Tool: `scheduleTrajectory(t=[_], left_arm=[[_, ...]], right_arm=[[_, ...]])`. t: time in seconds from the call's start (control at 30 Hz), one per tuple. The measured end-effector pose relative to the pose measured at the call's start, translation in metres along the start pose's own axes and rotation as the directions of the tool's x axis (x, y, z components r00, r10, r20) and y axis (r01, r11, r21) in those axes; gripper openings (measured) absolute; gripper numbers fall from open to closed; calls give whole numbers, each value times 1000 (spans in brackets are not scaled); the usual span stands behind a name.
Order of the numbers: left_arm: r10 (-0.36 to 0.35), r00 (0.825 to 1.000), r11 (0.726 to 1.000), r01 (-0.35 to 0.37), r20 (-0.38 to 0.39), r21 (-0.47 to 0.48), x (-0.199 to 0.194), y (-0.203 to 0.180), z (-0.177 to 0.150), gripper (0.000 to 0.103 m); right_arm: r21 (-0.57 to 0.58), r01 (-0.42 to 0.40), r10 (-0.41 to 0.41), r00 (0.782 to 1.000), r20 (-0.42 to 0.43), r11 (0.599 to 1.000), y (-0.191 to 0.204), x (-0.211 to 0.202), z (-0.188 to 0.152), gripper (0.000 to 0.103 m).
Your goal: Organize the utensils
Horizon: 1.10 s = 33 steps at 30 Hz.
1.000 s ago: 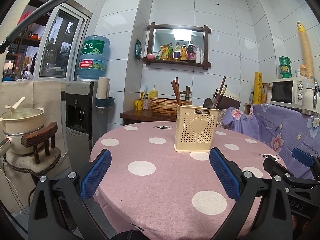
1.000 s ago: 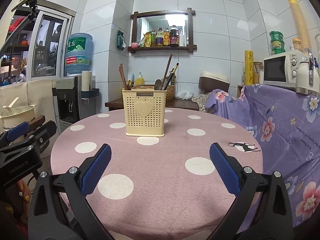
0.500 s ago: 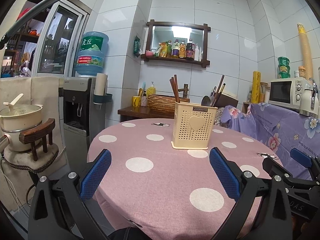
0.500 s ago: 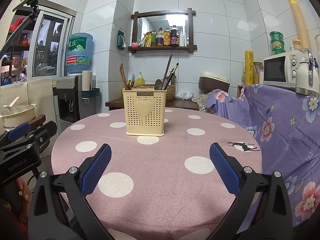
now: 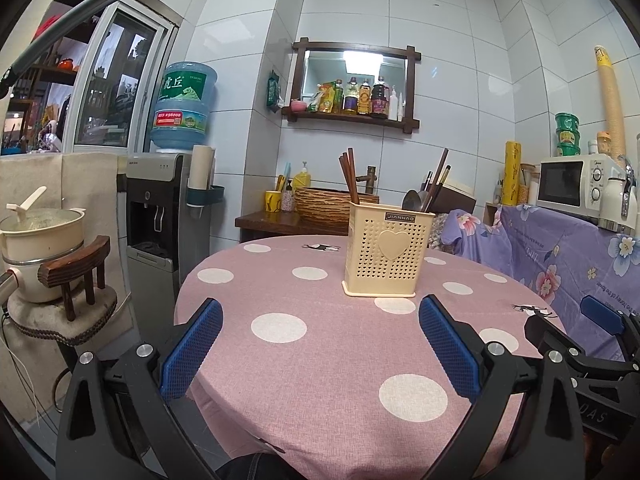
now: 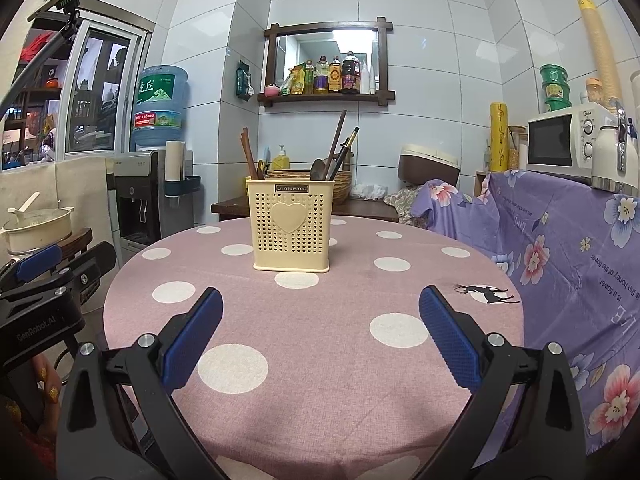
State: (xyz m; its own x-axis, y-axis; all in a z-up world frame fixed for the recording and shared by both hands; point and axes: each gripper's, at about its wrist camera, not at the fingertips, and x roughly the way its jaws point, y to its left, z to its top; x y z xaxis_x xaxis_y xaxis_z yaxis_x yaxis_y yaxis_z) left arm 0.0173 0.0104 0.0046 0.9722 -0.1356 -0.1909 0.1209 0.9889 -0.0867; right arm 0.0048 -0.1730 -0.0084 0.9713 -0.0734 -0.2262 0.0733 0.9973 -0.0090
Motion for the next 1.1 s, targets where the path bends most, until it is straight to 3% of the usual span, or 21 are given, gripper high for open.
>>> scheduleTrajectory(t=[1.1], left_arm=[[-11, 999, 1000, 10, -37, -20, 0, -3, -1, 98]], right_arm=[[-2, -4, 4, 1000, -4, 1000, 0, 1, -2, 97]])
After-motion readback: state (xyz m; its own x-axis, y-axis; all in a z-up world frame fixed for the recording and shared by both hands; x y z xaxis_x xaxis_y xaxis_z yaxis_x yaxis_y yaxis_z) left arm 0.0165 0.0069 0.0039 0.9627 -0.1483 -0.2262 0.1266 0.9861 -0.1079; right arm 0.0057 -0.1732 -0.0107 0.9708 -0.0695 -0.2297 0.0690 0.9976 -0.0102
